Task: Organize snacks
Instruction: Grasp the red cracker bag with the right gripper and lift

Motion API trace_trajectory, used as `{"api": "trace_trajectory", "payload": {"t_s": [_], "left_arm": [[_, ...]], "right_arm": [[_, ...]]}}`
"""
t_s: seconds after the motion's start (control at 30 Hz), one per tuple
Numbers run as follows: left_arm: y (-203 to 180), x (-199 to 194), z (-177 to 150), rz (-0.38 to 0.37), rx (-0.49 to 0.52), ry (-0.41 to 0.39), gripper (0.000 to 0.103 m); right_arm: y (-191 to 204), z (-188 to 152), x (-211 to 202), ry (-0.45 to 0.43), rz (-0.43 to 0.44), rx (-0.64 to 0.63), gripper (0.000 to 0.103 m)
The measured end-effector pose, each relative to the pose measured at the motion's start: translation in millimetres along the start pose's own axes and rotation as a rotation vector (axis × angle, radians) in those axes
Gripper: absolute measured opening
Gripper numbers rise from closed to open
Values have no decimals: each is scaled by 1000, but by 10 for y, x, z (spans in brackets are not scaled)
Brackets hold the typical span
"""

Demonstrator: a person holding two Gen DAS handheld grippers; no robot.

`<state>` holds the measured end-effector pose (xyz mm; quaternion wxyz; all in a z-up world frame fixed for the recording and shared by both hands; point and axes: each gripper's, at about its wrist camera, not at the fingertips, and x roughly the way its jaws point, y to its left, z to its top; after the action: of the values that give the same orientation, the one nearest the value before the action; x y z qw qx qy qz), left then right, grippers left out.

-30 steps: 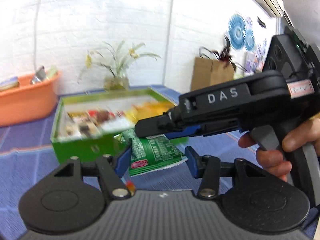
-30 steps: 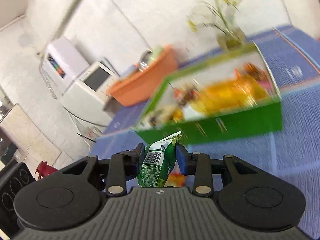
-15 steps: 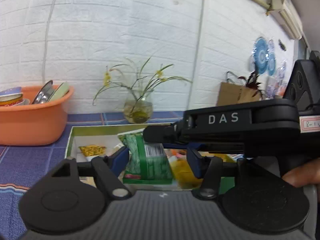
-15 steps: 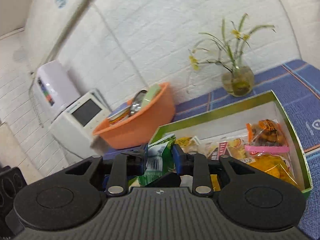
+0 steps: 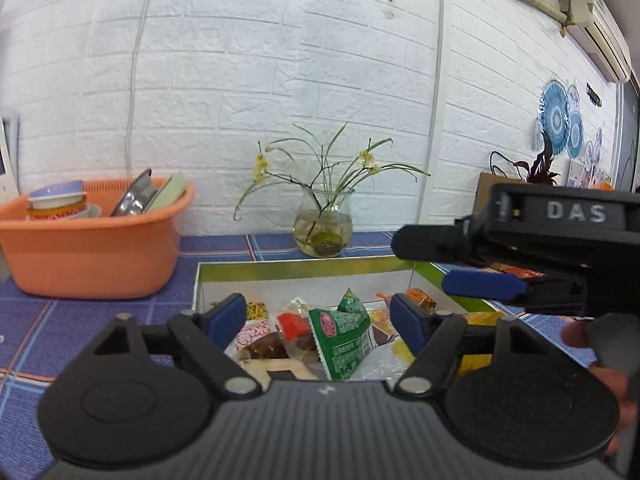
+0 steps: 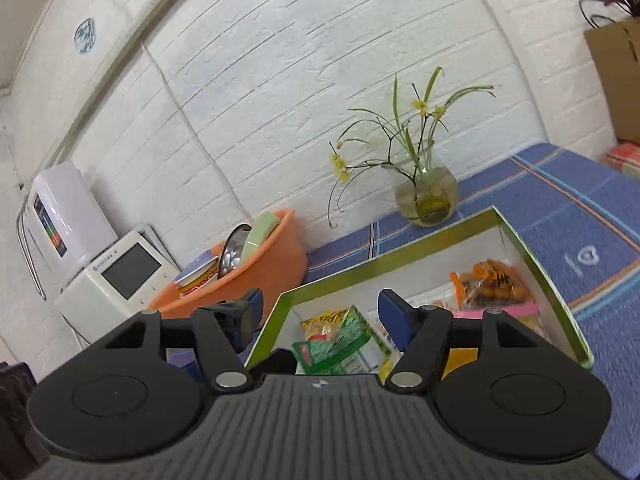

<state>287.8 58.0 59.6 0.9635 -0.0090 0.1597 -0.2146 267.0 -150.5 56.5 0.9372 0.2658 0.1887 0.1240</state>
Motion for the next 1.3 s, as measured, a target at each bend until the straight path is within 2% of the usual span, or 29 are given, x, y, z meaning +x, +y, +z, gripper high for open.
{"api": "trace_trajectory", "payload": {"t_s": [0.13,0.37,0.47,0.53,0.6,0.77,0.9,1.0,1.1,1.3], "left_arm": [[-59,-79,-4,7,31,-2,75],[-68,-340,-124,34,46,56,76],[44,-638,-344,23,-32,53,77],[88,-797,-489,26,-59,85,77],[72,-925,-612,29,-59,123,77],[-91,-1064,-844,-15,-31,242,77],[-211,-1030,-982,-30,-8,297,77],[-250,-948,-1041,-48,-24,344,77],[-248,-883,-1071,-82,-73,359,78],[-296,-851,-1074,-72,-82,342,77]], "right_arm": [[-11,-120,-160,86,38,63,103],[-185,-294,-564,151,99,127,103],[-324,-402,-638,287,127,109,103],[-403,-513,-628,387,138,93,103],[-439,-623,-606,444,129,78,103],[-429,-724,-454,497,116,107,103],[-385,-756,-278,533,76,139,103],[-315,-756,-186,541,77,131,103],[-196,-780,-121,565,81,76,103],[165,-868,-36,625,90,-214,103]]}}
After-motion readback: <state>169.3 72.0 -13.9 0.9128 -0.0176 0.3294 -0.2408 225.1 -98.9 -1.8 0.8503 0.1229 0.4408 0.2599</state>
